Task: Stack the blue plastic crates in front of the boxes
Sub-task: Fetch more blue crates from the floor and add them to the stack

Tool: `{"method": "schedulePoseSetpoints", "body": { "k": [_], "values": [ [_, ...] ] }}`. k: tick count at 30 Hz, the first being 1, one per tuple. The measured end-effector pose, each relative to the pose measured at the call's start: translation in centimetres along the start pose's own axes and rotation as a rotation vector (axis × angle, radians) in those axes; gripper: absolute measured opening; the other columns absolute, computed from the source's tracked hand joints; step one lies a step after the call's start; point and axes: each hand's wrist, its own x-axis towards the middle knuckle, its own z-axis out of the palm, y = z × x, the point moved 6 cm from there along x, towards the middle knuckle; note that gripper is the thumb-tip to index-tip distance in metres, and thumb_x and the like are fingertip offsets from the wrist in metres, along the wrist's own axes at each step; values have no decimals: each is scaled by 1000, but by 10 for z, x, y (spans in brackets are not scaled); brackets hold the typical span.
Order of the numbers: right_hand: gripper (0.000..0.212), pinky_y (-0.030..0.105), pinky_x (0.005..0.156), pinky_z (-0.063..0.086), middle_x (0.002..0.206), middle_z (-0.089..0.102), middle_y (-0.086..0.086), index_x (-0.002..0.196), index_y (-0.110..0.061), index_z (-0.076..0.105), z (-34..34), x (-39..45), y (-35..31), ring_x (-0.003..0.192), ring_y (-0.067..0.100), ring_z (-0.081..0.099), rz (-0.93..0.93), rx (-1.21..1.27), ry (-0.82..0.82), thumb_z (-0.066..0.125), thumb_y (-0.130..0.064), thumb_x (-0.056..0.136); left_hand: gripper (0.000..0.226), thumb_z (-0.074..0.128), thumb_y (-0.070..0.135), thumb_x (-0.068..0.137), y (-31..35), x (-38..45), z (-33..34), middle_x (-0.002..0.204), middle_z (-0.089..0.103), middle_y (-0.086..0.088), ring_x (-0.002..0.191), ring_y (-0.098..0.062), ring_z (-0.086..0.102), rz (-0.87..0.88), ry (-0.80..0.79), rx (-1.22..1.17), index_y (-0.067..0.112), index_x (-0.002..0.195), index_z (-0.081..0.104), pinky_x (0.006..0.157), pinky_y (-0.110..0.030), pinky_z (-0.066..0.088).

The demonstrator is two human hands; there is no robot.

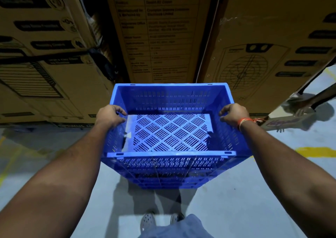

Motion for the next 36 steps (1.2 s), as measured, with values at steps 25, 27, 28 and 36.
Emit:
{"method": "schedulePoseSetpoints", "body": {
  "k": [25,27,28,36],
  "values": [
    [13,22,53,46,94,69,-1,80,-24,73,1,5,2,80,16,64,-1,44,-10,80,-14,74,13,85,22,77,-2,2,2,94,72,1,81,-17,67,-17,0,-12,27,85,75,70,-28,53],
    [13,23,54,47,95,68,-1,80,-24,72,2,6,2,82,17,64,-5,45,-11,79,-14,74,14,85,23,77,-2,3,3,93,72,1,80,-16,66,-19,-3,-11,28,83,74,67,-27,50],
    [13,22,53,46,95,68,-1,80,-24,72,2,6,2,82,17,64,-6,42,-11,79,-14,74,14,85,23,76,-2,3,2,93,72,1,79,-16,66,-17,-2,-3,28,83,74,66,-27,48],
    [19,23,51,47,105,66,1,88,-26,73,2,8,1,84,19,64,-32,39,14,81,-17,74,15,84,24,77,-3,8,4,93,70,2,79,-15,65,-2,3,1,29,84,73,56,-24,44]
  ]
}}
